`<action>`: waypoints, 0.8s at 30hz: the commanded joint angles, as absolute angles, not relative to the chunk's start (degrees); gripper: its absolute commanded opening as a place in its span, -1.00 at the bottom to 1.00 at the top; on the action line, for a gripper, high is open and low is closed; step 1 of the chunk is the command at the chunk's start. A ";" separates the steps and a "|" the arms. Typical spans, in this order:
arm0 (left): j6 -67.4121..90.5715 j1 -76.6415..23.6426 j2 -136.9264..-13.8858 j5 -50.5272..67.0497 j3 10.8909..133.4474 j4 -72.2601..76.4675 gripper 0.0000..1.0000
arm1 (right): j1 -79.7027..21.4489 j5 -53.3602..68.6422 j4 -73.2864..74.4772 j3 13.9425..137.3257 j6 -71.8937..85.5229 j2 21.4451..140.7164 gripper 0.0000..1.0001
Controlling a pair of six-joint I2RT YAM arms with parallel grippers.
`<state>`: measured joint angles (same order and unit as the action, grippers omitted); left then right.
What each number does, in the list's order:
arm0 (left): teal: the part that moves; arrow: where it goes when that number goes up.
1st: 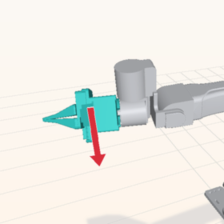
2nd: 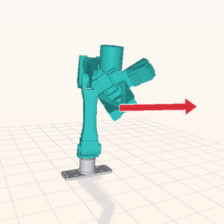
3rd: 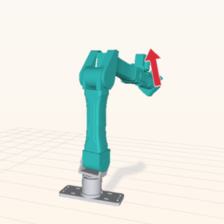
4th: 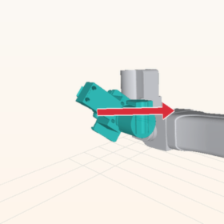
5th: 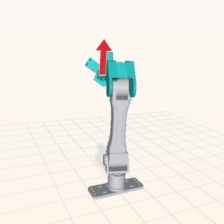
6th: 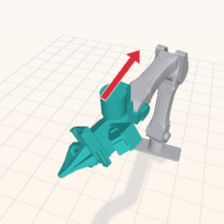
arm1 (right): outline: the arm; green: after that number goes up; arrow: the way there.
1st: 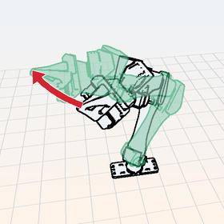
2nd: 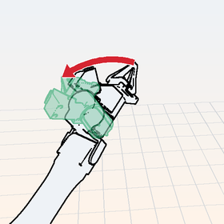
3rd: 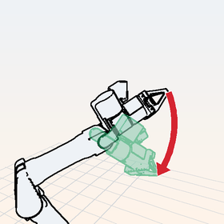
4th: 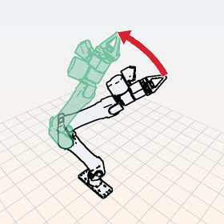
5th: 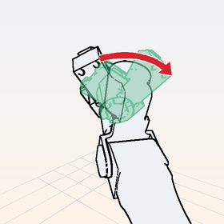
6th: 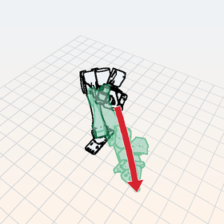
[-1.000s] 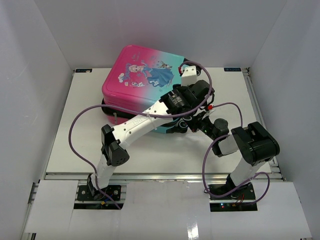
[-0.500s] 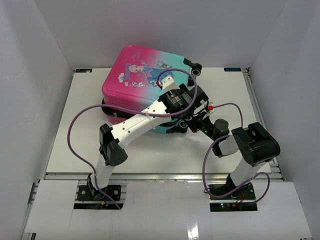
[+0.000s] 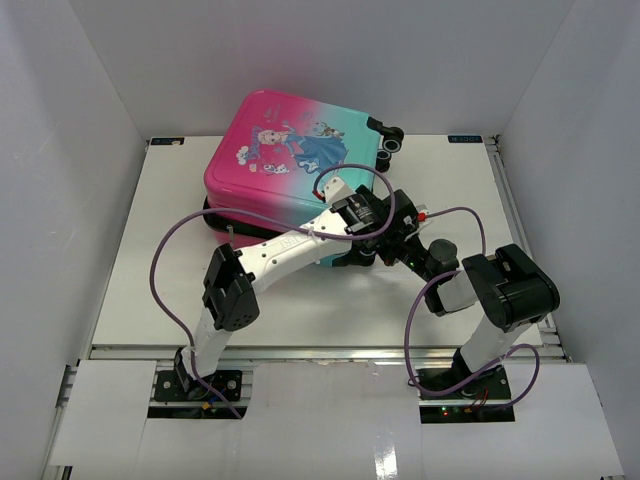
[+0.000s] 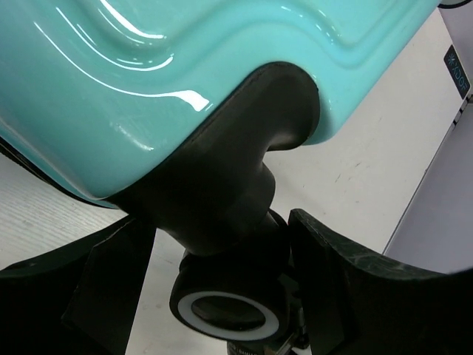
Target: Pack the luggage
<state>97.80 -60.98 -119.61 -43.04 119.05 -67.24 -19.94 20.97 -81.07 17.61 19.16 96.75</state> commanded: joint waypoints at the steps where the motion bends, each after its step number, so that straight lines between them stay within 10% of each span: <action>1: 101.40 -60.40 -120.85 -48.30 121.07 -66.85 0.68 | -19.16 20.20 -108.11 14.70 16.65 97.02 -0.84; 6: 101.25 -60.12 -118.58 -48.15 115.79 -61.46 0.31 | -19.16 20.18 -108.11 14.45 16.52 96.73 -0.84; 11: 104.00 -60.11 -114.03 -49.16 107.18 -59.62 -1.00 | -19.16 20.12 -108.11 14.16 16.52 97.04 -0.85; 24: 120.35 -60.03 -93.82 -50.77 86.42 -76.89 -1.00 | -21.15 18.09 -108.00 13.78 16.65 97.06 -0.84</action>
<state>109.27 -62.39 -105.32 -45.24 95.09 -55.14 -21.48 25.16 -82.56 16.38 19.12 96.70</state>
